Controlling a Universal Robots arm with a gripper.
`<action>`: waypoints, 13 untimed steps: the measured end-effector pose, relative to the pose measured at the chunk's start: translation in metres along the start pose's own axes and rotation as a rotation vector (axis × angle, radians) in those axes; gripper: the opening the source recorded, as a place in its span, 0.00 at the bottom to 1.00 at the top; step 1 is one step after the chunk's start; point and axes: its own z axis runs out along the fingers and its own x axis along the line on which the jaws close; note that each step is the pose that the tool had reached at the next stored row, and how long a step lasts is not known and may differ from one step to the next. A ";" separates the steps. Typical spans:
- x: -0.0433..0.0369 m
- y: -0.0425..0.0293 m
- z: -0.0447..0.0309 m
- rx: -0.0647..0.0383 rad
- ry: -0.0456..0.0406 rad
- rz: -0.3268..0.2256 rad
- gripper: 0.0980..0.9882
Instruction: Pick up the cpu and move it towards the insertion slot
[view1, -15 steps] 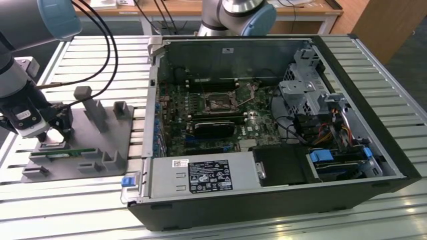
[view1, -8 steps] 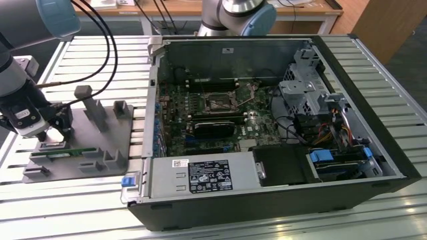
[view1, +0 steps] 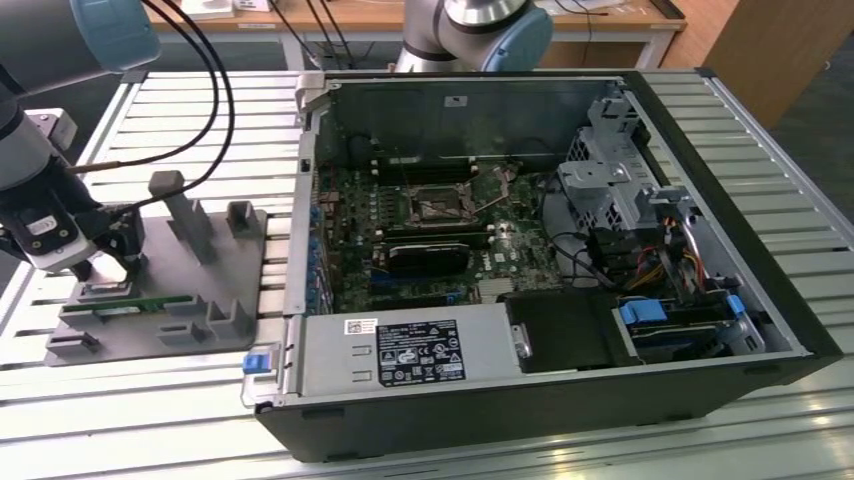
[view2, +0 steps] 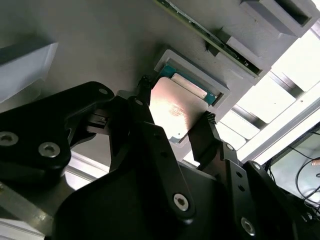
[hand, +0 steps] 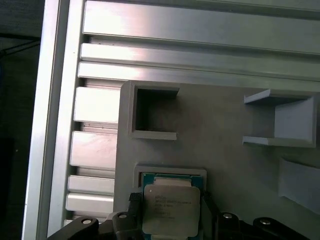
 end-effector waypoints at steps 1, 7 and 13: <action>0.0000 0.0000 0.0000 0.000 0.0002 0.000 0.51; 0.0000 0.0000 0.0015 0.000 0.0002 -0.001 0.51; 0.0000 0.0001 -0.0029 0.000 0.0002 -0.001 0.51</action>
